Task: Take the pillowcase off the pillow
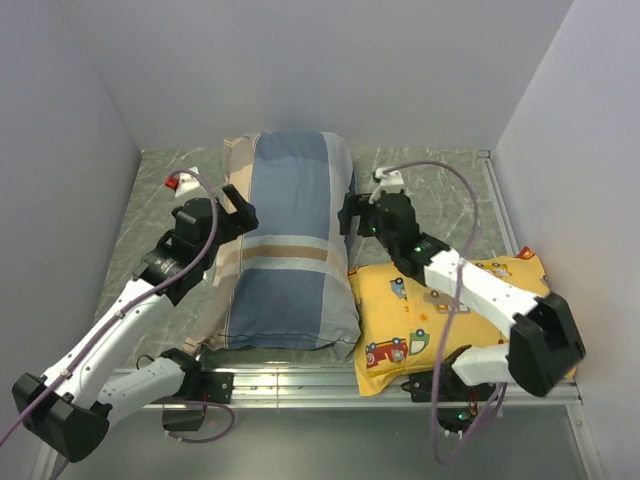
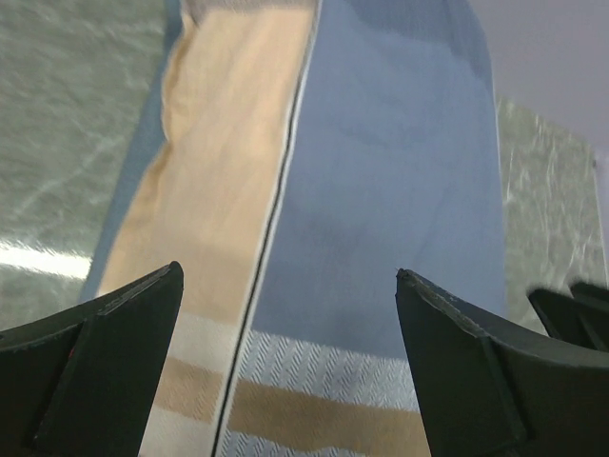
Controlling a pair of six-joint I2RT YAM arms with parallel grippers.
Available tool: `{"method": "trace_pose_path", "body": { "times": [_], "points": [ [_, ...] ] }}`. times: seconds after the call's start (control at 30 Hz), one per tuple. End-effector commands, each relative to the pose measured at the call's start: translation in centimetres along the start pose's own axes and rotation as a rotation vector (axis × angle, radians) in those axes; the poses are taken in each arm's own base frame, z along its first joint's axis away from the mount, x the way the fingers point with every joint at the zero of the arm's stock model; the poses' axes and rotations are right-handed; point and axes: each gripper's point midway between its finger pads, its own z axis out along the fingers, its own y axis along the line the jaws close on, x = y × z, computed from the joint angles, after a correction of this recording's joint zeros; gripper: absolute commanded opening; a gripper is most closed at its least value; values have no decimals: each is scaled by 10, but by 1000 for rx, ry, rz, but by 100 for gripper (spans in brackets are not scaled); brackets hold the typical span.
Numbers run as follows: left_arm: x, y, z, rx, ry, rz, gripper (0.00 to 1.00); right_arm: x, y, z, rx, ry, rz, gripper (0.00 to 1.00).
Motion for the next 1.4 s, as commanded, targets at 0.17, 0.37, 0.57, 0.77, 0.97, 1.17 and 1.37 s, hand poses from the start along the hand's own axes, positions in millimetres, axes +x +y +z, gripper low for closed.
{"method": "trace_pose_path", "body": {
  "times": [0.17,0.37,0.57,0.77,0.97,1.17,1.37],
  "points": [
    [63,-36,-8,72,142,30,99,-9,25,41,-114,50,-6,100],
    [95,-31,2,-24,180,102,96,0,18,71,-255,113,163,100],
    [103,-13,17,-132,176,136,56,21,35,104,-400,217,297,97],
    [71,20,48,-162,164,-14,1,18,62,118,-561,260,427,68],
    [23,50,71,-226,75,-120,1,-2,78,96,-632,238,489,0],
    [-30,53,90,-255,-3,-166,0,-38,93,46,-557,144,309,0],
    [-59,44,92,-230,-37,-159,0,-28,65,61,-425,144,302,5]
  ]
}}
